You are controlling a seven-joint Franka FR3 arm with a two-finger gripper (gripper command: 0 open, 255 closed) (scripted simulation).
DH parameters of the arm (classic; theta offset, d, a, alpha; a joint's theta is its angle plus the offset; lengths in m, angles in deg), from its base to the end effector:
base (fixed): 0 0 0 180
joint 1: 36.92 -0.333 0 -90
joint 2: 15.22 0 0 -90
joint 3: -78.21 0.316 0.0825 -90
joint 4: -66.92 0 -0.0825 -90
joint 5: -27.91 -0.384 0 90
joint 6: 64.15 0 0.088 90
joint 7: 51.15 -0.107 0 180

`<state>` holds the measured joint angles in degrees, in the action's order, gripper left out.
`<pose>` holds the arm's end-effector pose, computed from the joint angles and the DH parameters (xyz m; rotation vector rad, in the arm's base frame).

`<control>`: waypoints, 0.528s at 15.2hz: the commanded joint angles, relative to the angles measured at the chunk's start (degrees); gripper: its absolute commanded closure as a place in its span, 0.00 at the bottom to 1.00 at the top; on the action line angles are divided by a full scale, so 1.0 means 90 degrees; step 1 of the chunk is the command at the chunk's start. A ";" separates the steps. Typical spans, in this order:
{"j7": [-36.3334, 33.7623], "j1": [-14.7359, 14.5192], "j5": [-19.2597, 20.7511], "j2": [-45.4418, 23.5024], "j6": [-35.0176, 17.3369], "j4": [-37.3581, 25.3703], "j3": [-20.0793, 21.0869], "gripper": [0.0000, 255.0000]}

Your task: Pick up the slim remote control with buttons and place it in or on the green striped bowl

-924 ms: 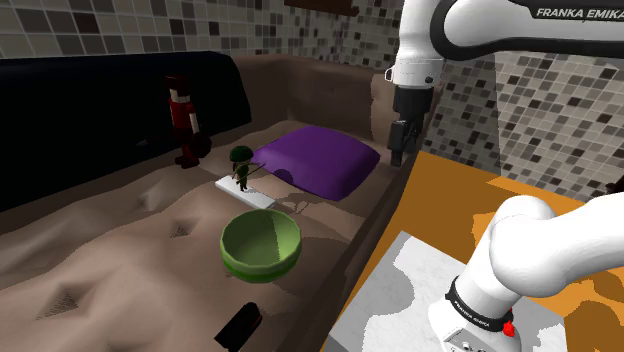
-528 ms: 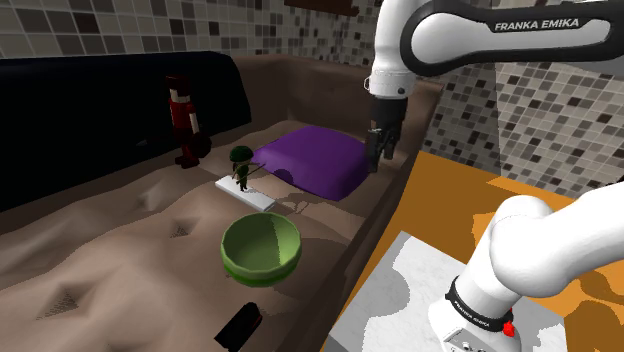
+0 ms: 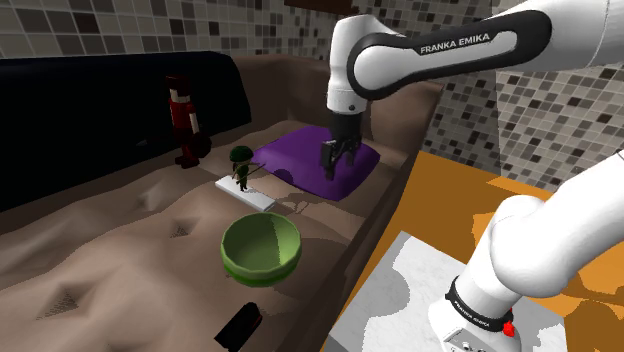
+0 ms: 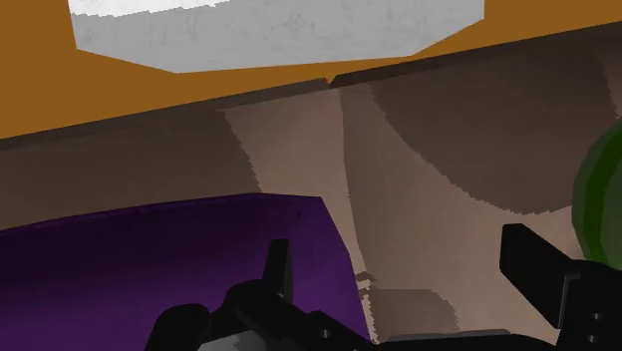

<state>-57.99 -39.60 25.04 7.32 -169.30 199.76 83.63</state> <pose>0.4171 0.0659 0.4854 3.1382 -0.0034 -0.1443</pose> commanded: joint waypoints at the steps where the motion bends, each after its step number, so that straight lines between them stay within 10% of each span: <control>1: -0.0131 -0.0019 -0.0003 -0.0432 -0.0349 -0.0165 0.0089 0.00; 8: -0.0596 -0.0079 0.0153 -0.2022 -0.1221 -0.1119 0.0327 0.00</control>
<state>-62.66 -40.18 26.17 -8.95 -179.30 190.99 86.27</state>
